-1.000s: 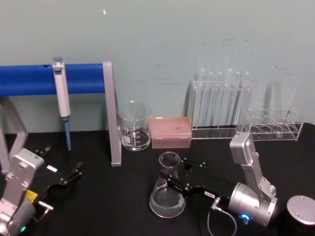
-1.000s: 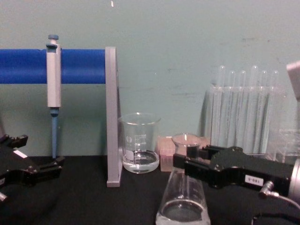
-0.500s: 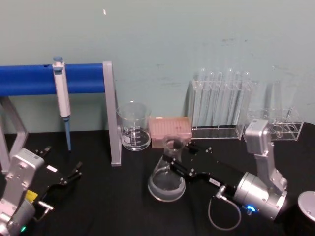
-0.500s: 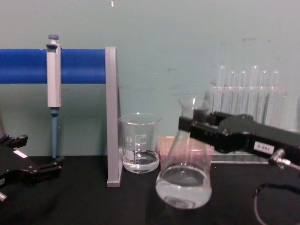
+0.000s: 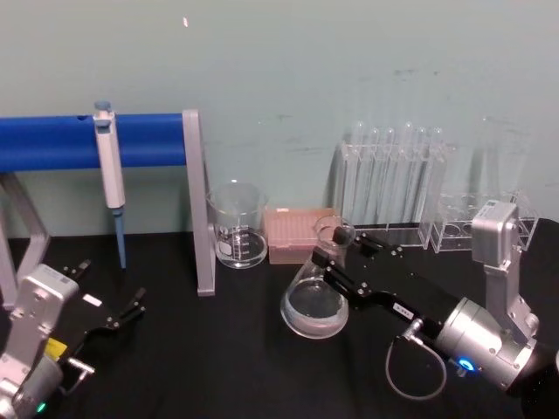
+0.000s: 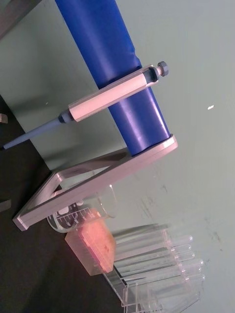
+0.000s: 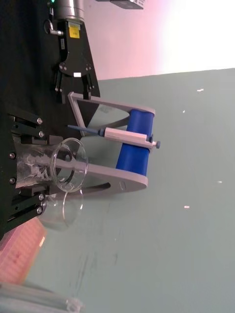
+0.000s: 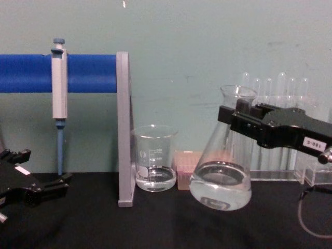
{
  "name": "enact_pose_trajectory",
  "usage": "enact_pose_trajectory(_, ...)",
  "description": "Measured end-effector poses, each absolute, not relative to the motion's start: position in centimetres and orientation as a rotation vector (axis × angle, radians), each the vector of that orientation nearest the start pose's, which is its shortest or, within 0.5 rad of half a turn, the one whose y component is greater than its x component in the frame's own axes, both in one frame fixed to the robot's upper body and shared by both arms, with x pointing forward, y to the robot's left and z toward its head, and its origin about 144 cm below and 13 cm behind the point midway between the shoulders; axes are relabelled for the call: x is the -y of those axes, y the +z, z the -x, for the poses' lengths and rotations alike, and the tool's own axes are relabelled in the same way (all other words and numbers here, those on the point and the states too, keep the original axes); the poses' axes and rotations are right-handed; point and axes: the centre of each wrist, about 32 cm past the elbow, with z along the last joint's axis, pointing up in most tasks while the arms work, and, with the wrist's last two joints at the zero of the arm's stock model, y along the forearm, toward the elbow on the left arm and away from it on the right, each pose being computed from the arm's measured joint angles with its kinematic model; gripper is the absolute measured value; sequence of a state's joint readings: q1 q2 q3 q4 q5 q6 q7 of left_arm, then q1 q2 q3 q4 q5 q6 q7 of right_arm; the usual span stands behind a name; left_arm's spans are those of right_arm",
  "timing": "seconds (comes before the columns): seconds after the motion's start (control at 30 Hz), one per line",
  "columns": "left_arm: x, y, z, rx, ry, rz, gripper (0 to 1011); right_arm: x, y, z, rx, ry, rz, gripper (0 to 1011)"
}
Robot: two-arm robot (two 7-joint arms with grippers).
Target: Grasp the erlenmeyer flask with one hand, shake it three times, then place it back.
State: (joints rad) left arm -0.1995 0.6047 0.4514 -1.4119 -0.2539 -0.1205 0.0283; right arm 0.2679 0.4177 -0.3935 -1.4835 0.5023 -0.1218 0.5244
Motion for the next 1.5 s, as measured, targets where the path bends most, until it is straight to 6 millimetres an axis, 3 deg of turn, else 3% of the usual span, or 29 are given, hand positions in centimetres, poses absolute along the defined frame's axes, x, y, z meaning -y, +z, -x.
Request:
enact_pose_trajectory(0.73,-31.0,114.0,-48.9,0.285,1.248,-0.305,1001,24.6,118.7,-50.6,0.094,-0.741,-0.1,456)
enact_pose_trajectory(1.5,-31.0,114.0,-48.9,0.285,1.248,-0.305,1001,19.5,118.3,-50.2,0.064,-0.458,-0.089,456)
